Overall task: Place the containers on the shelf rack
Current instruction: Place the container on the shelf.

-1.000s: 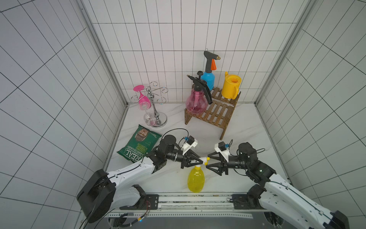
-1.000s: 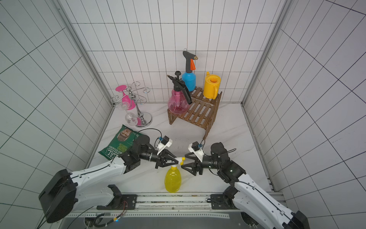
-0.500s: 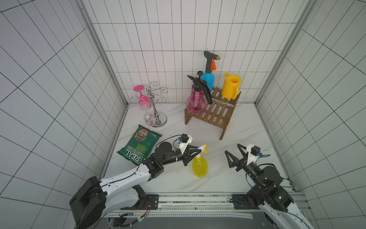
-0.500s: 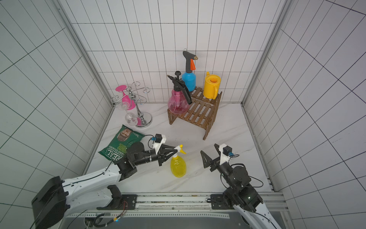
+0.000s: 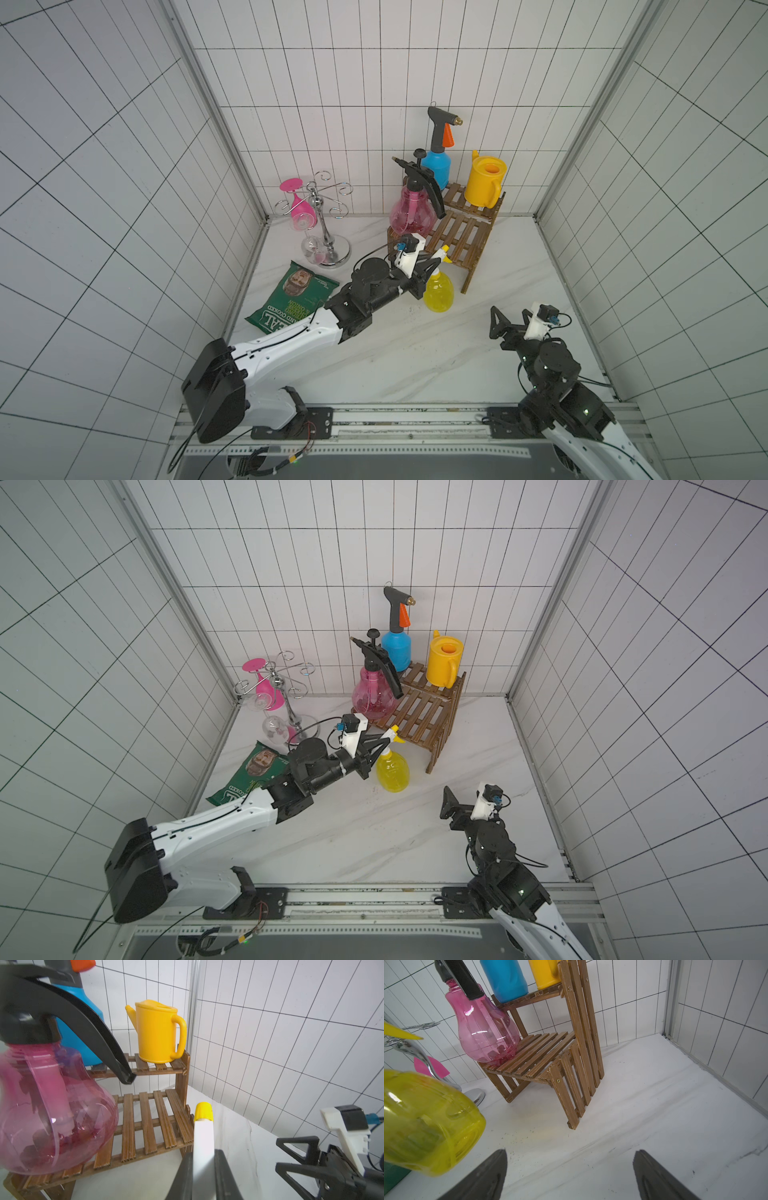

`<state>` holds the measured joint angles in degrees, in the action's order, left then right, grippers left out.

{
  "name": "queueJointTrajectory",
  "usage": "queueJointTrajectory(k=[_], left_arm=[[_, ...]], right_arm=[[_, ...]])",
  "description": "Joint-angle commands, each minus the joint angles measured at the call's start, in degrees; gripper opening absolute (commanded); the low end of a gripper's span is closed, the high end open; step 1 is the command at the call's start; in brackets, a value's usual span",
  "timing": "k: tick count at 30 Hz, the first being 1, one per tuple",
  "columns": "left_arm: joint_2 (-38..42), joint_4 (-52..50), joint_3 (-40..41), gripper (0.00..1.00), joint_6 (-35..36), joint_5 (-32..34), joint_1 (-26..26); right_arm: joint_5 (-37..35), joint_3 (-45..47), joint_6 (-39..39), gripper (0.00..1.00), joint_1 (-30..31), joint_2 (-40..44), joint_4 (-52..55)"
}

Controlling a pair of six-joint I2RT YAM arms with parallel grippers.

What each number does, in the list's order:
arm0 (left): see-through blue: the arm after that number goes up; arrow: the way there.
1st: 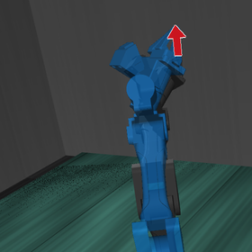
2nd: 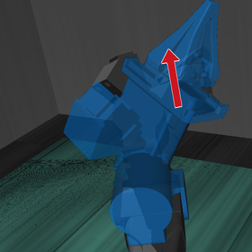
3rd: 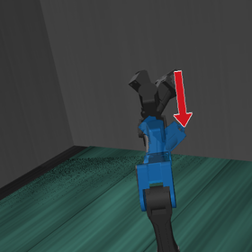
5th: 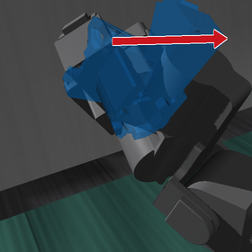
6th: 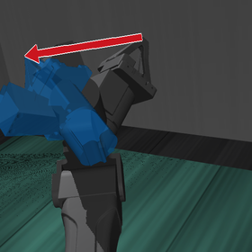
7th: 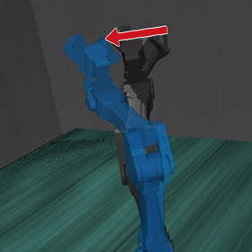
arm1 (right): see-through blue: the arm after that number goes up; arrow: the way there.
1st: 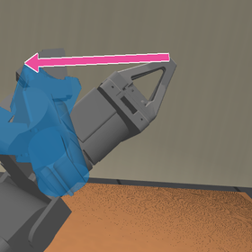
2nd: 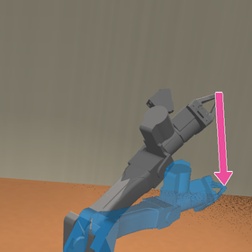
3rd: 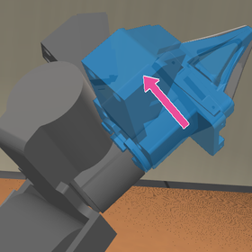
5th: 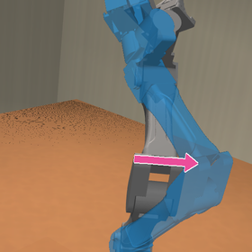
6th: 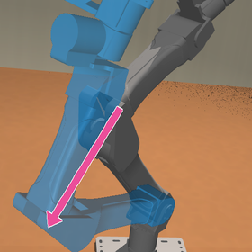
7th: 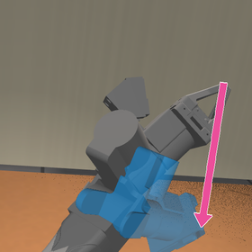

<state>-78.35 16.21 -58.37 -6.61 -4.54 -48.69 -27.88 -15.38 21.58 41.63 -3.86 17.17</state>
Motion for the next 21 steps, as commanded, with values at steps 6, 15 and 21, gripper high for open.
queueJointTrajectory(k=[6, 15, 21], left_arm=[[-11.54, -12.59, -20.50, 0.00, 7.11, -1.54, 2.19], [-21.19, -15.92, -33.17, 0.00, 13.24, -2.12, 2.11], [-25.91, -18.54, -39.17, 0.00, 16.59, -2.40, 2.37]], right_arm=[[-2.51, -2.02, 0.84, 0.97, -0.32, 0.70, 1.10], [-2.58, -1.97, 0.52, 0.97, -0.41, 0.75, 1.11], [-2.53, -1.98, 0.40, 0.97, -0.45, 0.70, 1.10]])
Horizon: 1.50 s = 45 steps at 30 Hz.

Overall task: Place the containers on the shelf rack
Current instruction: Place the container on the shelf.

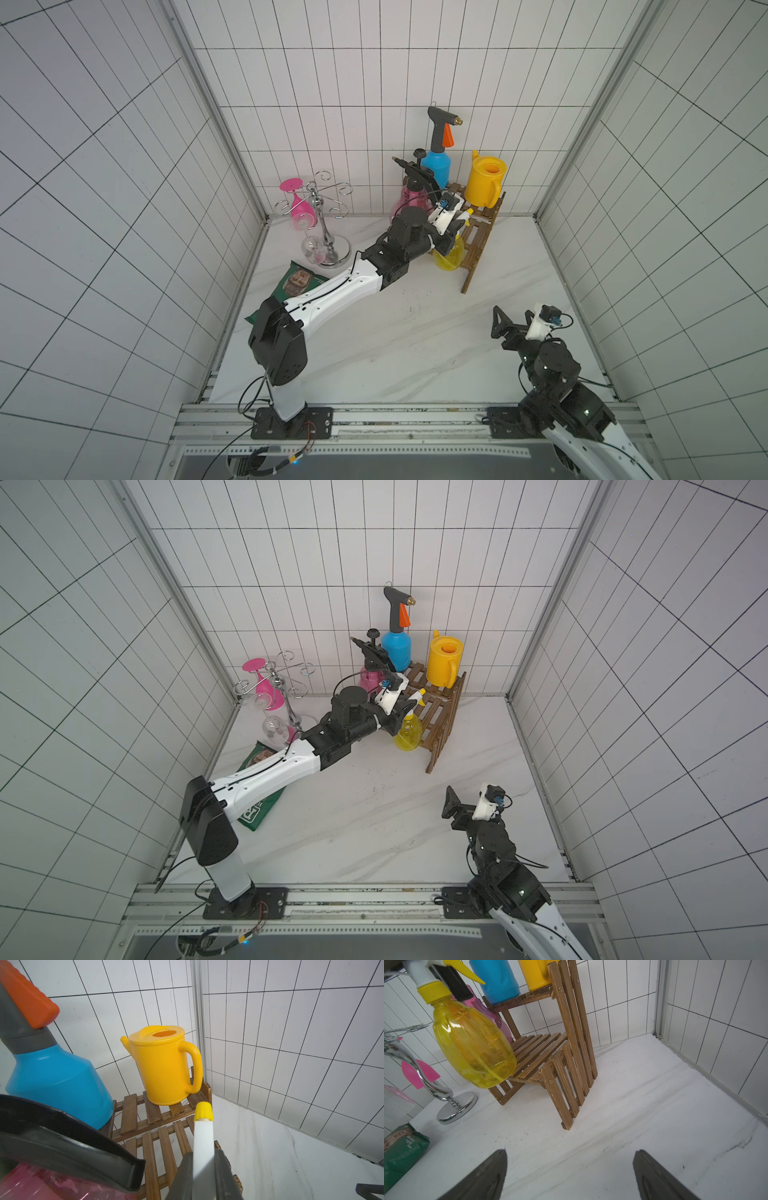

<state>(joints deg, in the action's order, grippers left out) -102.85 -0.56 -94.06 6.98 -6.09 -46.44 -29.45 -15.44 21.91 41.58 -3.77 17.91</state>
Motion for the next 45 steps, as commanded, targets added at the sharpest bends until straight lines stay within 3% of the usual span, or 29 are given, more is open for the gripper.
queueJointTrajectory(k=[1, 11, 28, 38, 45], left_arm=[[-2.49, -2.95, -5.09, 0.00, 3.23, -1.04, 0.27], [-10.17, -7.91, -15.81, 0.00, 3.20, -2.19, 2.05], [-15.91, -8.50, -22.23, 0.00, 2.36, -2.69, 2.66], [-17.65, -8.77, -23.79, 0.08, 1.66, -2.87, 3.28], [-18.30, -8.74, -23.70, 0.25, 0.87, -3.35, 3.70]], right_arm=[[-0.98, -1.95, 0.02, 0.97, -0.44, 0.66, 0.36], [-0.89, -1.87, -0.11, 0.97, -0.45, 0.63, 0.17], [-0.57, -1.70, -0.29, 0.97, -0.49, 0.65, -0.23], [-0.36, -1.70, -0.38, 0.97, -0.54, 0.61, -0.16], [-0.39, -1.65, -0.36, 0.97, -0.54, 0.65, -0.20]])
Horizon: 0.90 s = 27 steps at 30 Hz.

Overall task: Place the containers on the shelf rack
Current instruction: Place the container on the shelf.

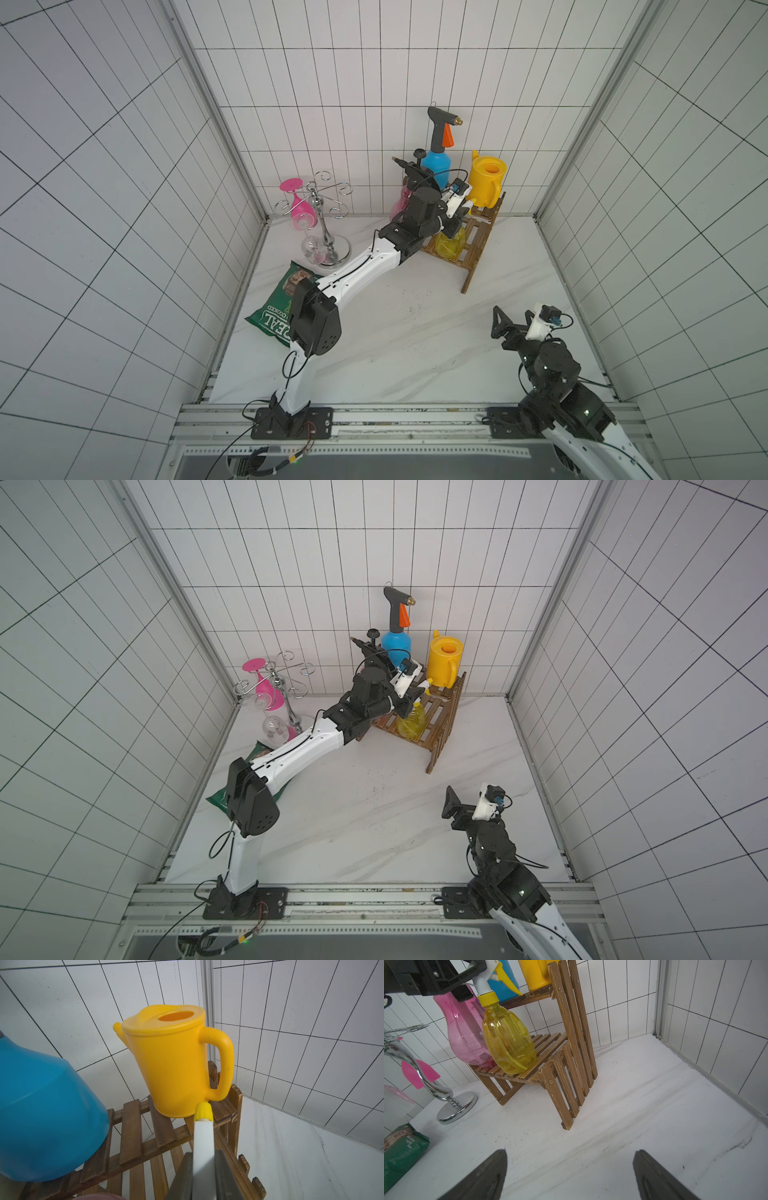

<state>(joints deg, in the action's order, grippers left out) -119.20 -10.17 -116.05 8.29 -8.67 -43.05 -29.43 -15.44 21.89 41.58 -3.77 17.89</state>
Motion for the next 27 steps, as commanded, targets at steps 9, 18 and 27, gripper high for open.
queueJointTrajectory(k=[9, 18, 27], left_arm=[[-1.80, 0.75, -1.50, 0.41, -1.11, -1.83, 0.37], [0.22, 1.31, -0.06, 0.60, -1.95, 0.37, 0.33], [3.64, 2.10, 2.13, 0.74, -3.14, 1.77, 0.24]], right_arm=[[-0.32, -1.70, -0.43, 0.97, -0.54, 0.68, -0.18], [-0.19, -1.64, -0.44, 0.97, -0.54, 0.69, -0.16], [0.06, -1.61, -0.57, 0.97, -0.54, 0.70, -0.22]])
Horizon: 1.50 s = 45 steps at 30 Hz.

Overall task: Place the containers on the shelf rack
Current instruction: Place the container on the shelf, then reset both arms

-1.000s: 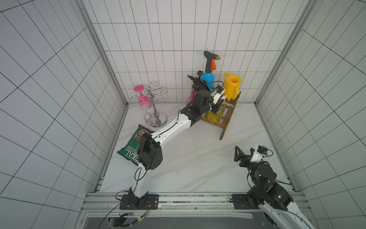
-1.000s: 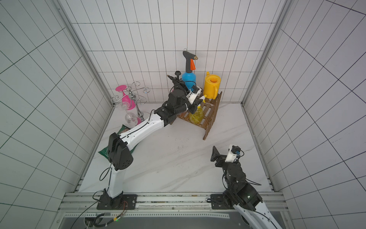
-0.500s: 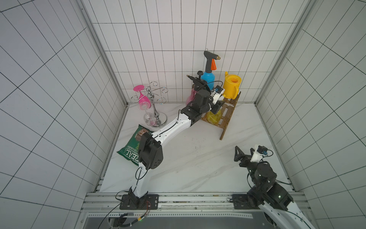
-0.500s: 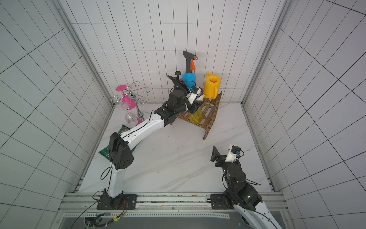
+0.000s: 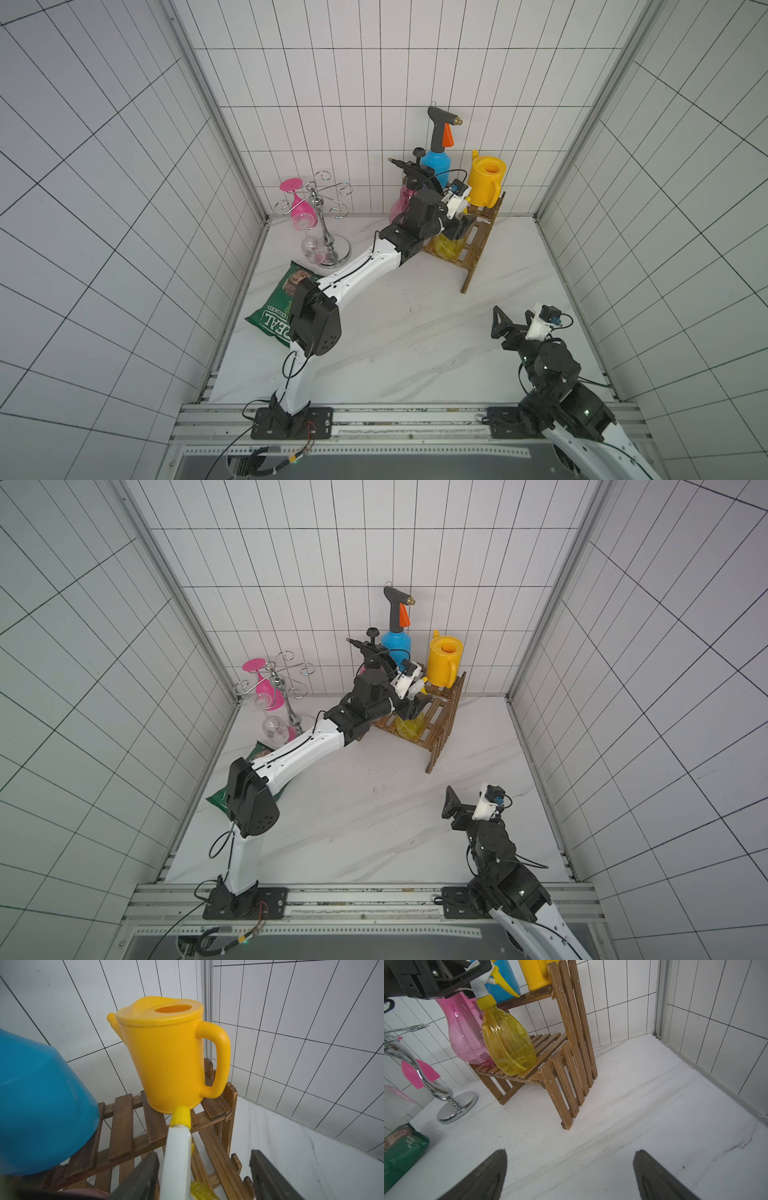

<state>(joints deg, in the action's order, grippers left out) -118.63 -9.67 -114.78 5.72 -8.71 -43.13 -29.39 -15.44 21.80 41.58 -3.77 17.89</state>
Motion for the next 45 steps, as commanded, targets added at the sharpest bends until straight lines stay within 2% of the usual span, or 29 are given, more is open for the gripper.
queueJointTrajectory(k=[1, 6, 11, 16, 20, 23, 29, 33, 39, 41, 45], left_arm=[[3.57, 1.66, 1.18, 0.75, -0.65, 2.01, 0.33], [6.20, 2.61, 3.16, 0.81, -0.99, 2.91, 0.33], [9.89, 3.11, 5.38, 0.82, -1.39, 2.28, 0.32], [17.08, 8.31, 12.60, 0.85, -4.56, -1.42, 0.83], [24.17, 16.23, 22.70, 0.86, -10.58, -7.13, 2.71], [30.52, 25.71, 33.33, 0.86, -17.03, -10.11, 4.65], [42.34, 41.18, 57.86, 0.86, -27.65, -11.07, 8.13], [47.02, 46.44, 73.10, 0.88, -30.49, -8.27, 8.45], [49.80, 38.71, 83.57, 0.88, -31.91, -2.79, 9.12], [51.66, 35.90, 86.47, 0.88, -30.71, 1.82, 9.09], [57.51, 26.03, 88.02, 0.88, -24.37, 16.73, 9.03]], right_arm=[[0.02, -1.61, -0.53, 0.97, -0.54, 0.69, -0.22], [0.45, -1.60, -0.77, 0.97, -0.54, 0.68, -0.40], [1.21, -1.56, -1.19, 0.97, -0.54, 0.75, -0.46], [2.48, -1.52, -1.74, 0.98, -0.54, 1.07, -0.64], [3.42, -1.48, -2.19, 0.98, -0.54, 1.43, -0.69], [4.57, -1.35, -2.47, 0.98, -0.52, 1.58, -0.98], [9.54, -1.19, -3.60, 0.98, -0.56, 1.88, -2.16], [16.04, -0.26, -4.61, 1.00, -0.63, 2.09, -5.02], [23.14, 0.35, -4.86, 0.99, -0.63, -1.10, -9.10], [24.20, 0.32, -4.71, 0.99, -0.63, -2.80, -9.99], [25.45, 0.28, -4.09, 0.99, -0.63, -5.83, -11.49]])
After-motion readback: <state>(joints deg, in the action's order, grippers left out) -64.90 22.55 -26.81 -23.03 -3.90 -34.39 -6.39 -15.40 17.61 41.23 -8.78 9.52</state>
